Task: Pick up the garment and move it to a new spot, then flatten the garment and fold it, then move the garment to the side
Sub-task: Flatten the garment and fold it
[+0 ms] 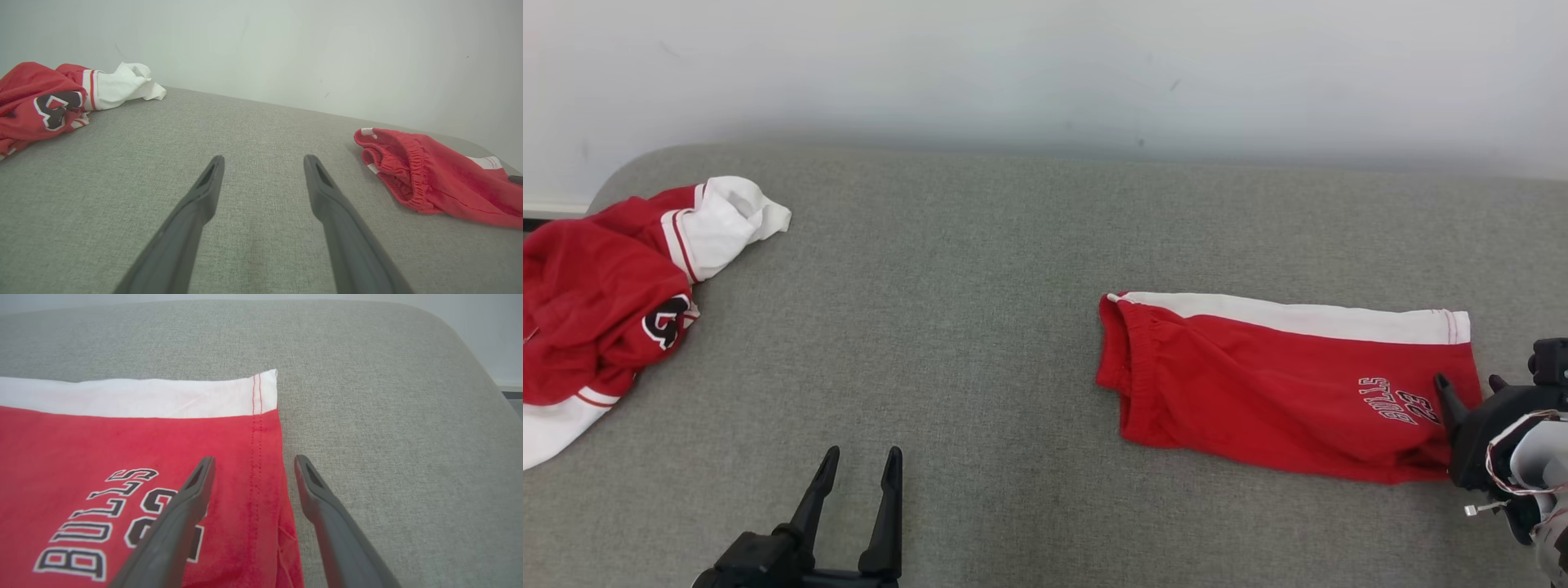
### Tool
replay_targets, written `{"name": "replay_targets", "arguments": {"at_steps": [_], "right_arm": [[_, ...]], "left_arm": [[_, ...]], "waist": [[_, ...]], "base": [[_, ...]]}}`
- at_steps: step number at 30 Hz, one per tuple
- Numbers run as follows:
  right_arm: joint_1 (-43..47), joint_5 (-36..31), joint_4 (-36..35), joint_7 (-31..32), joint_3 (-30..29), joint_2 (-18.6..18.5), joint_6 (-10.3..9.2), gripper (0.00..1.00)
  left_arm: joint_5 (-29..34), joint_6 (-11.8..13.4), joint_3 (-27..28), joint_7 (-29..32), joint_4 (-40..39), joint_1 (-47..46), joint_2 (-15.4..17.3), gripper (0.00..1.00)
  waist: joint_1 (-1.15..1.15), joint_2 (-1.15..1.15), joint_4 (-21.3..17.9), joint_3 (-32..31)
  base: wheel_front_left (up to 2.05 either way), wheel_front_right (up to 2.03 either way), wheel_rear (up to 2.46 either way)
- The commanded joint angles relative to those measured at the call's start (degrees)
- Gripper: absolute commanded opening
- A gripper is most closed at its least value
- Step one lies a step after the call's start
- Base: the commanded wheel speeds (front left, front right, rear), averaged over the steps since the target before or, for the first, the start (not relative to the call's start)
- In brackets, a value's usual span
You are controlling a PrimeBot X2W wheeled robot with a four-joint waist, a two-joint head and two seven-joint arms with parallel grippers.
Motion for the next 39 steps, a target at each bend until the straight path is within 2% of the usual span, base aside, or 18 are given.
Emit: {"name": "replay_targets", "arguments": {"at_steps": [1, 8, 14, 15, 16, 17, 22, 32, 39], "right_arm": [[-0.54, 0.44, 0.85, 0.59, -0.40, 0.55, 0.08, 1.00], [-1.13, 1.17, 3.76, 2.54, -1.50, -0.39, 0.08, 1.00], [-1.64, 1.10, 4.29, 4.66, -1.62, 0.73, 0.08, 1.00], [-1.84, 1.24, 4.33, 4.97, -1.69, 1.01, 0.08, 0.67], [-1.91, 1.25, 4.35, 5.25, -1.62, 1.25, 0.08, 0.30], [-1.91, 1.27, 4.37, 5.47, -1.58, 1.49, 0.08, 0.00], [-1.34, 1.79, 4.34, 6.16, -1.73, 1.10, -0.01, 0.00], [-2.51, 1.75, 4.37, 4.44, -2.61, -4.57, -0.01, 0.00], [-2.67, 4.63, -1.18, 4.86, -4.54, -3.77, 0.00, 0.00]], "left_arm": [[-0.18, -0.07, 0.22, -0.20, -0.20, -0.36, 0.00, 1.00], [-0.21, -0.02, 0.03, -0.20, -0.47, -1.91, -0.20, 1.00], [0.13, -0.02, 0.45, -0.20, -0.66, -2.70, -0.14, 1.00], [0.24, -0.02, 0.51, -0.20, -0.69, -2.71, -0.15, 1.00], [0.32, -0.02, 0.51, -0.20, -0.65, -2.73, -0.17, 1.00], [0.42, -0.02, 0.58, -0.20, -0.57, -2.78, -0.20, 1.00], [0.60, -0.02, 0.77, -0.20, -0.12, -3.00, -0.25, 1.00], [0.44, -0.02, 0.96, -0.20, 0.10, -1.84, -0.14, 1.00], [0.20, -0.02, 1.36, -0.20, 0.26, 0.00, -0.23, 1.00]], "waist": [[0.00, -0.01, 0.65, 0.85], [0.00, -0.01, 2.21, 3.54], [0.00, -0.01, 1.96, 5.39], [0.00, -0.01, 1.83, 5.58], [0.00, -0.01, 1.75, 5.67], [0.00, -0.01, 1.64, 5.73], [0.00, -0.01, 0.92, 5.20], [0.00, -0.01, 0.01, 3.57], [0.00, -0.01, -1.89, 1.35]], "base": [[0.00, 0.00, 0.00], [0.00, 0.00, 0.00], [0.00, 0.00, 0.00], [0.00, 0.00, 0.00], [0.00, 0.00, 0.00], [0.00, 0.00, 0.00], [0.00, 0.00, 0.00], [0.00, 0.00, 0.00], [0.00, 0.00, 0.00]]}}
